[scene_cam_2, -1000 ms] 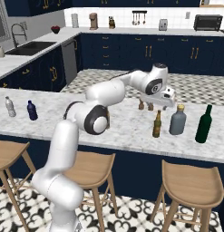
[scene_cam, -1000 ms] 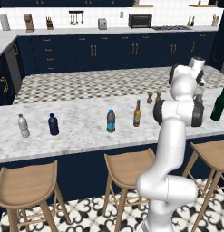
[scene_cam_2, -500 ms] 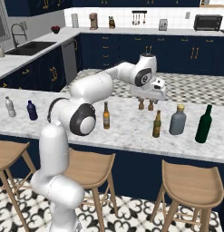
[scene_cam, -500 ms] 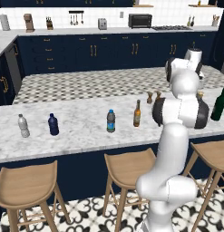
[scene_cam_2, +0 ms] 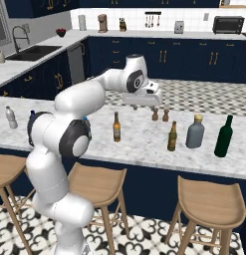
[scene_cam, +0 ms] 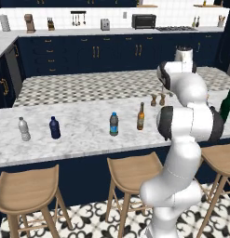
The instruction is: Move the plastic bottles in the middle to the plastics group, and the glass bottles in the middle to the glass group.
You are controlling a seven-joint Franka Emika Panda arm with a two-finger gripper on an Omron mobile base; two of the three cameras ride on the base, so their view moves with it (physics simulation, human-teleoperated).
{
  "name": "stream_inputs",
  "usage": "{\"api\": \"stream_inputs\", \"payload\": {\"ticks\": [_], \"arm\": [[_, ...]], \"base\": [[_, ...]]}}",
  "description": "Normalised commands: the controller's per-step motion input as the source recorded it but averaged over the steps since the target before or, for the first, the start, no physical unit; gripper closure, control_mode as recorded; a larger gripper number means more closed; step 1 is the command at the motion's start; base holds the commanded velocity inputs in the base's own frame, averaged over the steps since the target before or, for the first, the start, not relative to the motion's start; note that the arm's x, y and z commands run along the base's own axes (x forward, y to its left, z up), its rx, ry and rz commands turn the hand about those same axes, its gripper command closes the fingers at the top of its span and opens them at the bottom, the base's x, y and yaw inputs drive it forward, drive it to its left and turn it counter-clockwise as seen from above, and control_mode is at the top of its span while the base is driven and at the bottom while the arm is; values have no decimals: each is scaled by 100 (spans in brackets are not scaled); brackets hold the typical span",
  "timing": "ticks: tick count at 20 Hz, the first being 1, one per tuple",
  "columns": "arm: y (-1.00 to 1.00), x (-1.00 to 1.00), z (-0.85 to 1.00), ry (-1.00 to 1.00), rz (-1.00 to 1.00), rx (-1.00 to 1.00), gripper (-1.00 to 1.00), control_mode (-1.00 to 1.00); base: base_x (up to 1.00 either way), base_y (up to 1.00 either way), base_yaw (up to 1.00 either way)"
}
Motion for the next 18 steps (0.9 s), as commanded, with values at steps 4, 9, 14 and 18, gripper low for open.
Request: {"api": "stream_inputs", "payload": {"ticks": [4, 9, 14, 18], "arm": [[77, -1, 13, 0, 0, -2, -100, -100], [61, 2, 14, 0, 4, 0, -100, -100], [53, 14, 6, 0, 9, 0, -100, -100], [48, 13, -26, 0, 13, 0, -100, -100]], "base": [[0, 0, 0], [0, 0, 0], [0, 0, 0], [0, 0, 0]]}}
